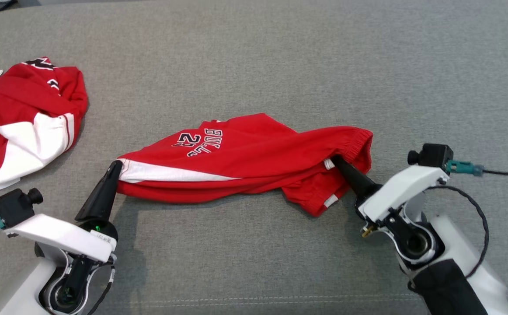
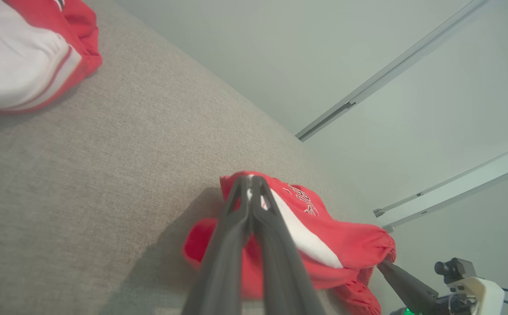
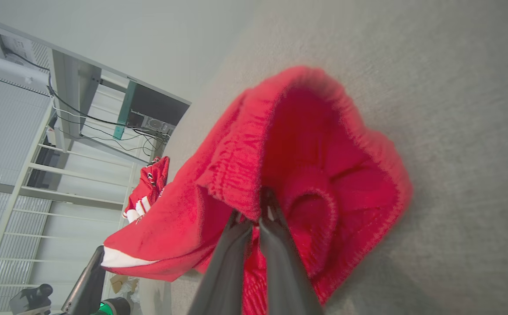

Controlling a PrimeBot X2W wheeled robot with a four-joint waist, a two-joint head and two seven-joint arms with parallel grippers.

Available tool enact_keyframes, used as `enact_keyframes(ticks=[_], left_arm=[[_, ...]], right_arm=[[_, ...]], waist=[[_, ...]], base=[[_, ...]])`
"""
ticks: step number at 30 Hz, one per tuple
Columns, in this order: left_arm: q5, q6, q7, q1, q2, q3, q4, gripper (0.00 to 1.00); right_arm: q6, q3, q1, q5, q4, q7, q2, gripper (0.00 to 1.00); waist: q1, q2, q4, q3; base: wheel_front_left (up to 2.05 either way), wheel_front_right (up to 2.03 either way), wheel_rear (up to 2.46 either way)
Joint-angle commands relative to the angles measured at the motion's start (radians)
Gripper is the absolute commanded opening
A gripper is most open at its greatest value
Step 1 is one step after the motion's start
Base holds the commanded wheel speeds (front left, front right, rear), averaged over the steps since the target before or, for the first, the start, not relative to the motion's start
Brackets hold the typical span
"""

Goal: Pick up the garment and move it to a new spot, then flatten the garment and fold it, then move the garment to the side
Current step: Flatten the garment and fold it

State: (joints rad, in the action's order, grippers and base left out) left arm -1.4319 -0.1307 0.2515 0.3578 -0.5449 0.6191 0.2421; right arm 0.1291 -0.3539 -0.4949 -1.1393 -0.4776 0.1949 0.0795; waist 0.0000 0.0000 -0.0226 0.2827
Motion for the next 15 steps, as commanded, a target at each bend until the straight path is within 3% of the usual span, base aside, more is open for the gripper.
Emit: enact_keyframes(ticks=[1, 4, 7, 15], left_arm=[[0.009, 0.000, 0.010, 0.054, -0.043, -0.036, -0.026, 0.00], [0.021, 0.000, 0.010, 0.082, -0.044, -0.026, -0.054, 0.00], [0.028, 0.000, 0.010, 0.104, -0.037, -0.025, -0.085, 0.00], [0.032, 0.000, 0.010, 0.119, -0.025, -0.010, -0.087, 0.00]], right_arm=[[0.002, -0.005, -0.048, 0.013, 0.002, 0.016, -0.008, 0.00], [0.002, 0.012, -0.158, 0.039, -0.102, 0.034, -0.025, 0.00], [0.002, 0.043, -0.261, 0.018, -0.160, -0.039, -0.028, 0.00], [0.002, -0.061, -0.383, -0.023, -0.451, -0.110, -0.029, 0.00]], waist=[[0.0000, 0.0000, 0.029, 0.028], [0.0000, 0.0000, 0.061, 0.055], [0.0000, 0.0000, 0.091, 0.074], [0.0000, 0.0000, 0.112, 0.087]], base=[[0.00, 0.00, 0.00], [0.00, 0.00, 0.00], [0.00, 0.00, 0.00], [0.00, 0.00, 0.00]])
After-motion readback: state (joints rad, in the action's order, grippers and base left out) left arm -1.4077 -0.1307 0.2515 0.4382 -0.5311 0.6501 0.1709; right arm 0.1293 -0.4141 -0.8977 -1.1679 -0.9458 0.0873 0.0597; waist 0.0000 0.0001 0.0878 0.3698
